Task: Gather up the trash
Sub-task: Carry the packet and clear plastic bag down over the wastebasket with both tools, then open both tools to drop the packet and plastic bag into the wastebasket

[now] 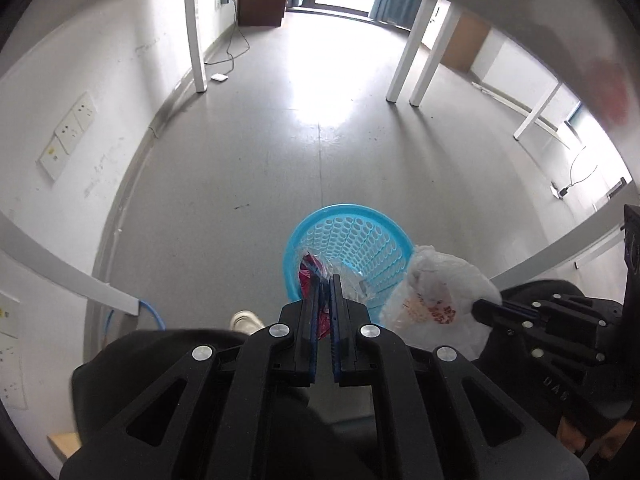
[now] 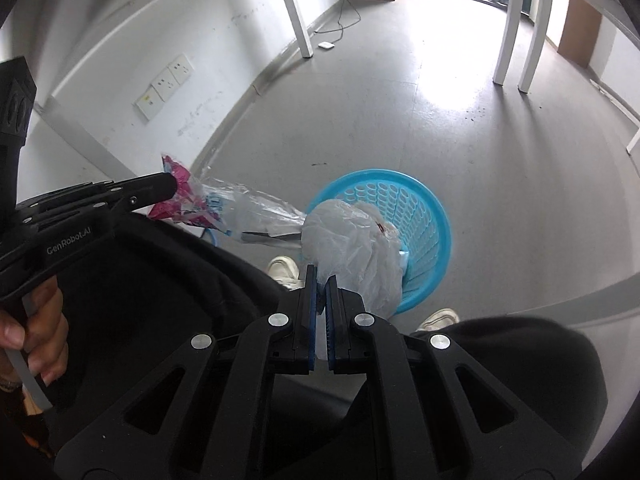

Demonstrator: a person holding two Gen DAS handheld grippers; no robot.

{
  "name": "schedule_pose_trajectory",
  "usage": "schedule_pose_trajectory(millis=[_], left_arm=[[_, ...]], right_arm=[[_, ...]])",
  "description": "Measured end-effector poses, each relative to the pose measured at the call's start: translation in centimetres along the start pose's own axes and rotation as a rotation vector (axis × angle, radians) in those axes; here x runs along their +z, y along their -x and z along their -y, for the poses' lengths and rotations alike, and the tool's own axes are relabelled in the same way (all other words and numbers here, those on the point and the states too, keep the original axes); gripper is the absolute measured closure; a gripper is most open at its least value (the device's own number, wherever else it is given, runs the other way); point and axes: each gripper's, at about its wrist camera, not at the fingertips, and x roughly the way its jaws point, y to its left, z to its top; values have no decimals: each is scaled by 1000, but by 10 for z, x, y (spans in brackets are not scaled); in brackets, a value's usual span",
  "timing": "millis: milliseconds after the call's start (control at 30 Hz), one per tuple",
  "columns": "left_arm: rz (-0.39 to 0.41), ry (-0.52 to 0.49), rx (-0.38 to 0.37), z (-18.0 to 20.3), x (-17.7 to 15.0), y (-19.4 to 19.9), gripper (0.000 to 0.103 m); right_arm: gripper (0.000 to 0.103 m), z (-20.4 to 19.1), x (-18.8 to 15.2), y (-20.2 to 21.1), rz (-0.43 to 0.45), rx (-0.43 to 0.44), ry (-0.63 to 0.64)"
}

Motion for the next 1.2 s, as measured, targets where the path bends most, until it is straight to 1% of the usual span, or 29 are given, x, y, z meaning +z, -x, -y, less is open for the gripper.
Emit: schedule_pose_trajectory(millis=[100,167,267,333,467,633,800,967,1100,1200], left_arm=[[9,-25,9,3,2,-18,99],[-2,-21,8,2,5,-32,99],[-40,21,17,1,12,-52,99],[-75,61,8,0,16,-65,99],[-121,124,4,-8,24,-89,99],[-147,147,35,-8,28,-113,99],[-195,186,23,-13,34,-138,99],[-228,203,29,-10,43,-163,99],[-283,219,20,-7,46,-188,99],[-304,234,35,-8,49,-204,99]], right_arm=[[100,9,6,-16,-22,-5,-28],[100,14,9,-24,-40,3,-59],[100,28,13,-38,-79,13,-120],[100,35,15,-46,-95,18,-148],[100,46,26,-69,-111,-3,-163],[100,59,39,-101,-137,-3,-191],[100,72,50,-128,-163,-3,-233],[100,84,57,-153,-216,6,-287],[100,94,62,-176,-277,-12,-321],[100,104,64,-193,-313,-16,-351]])
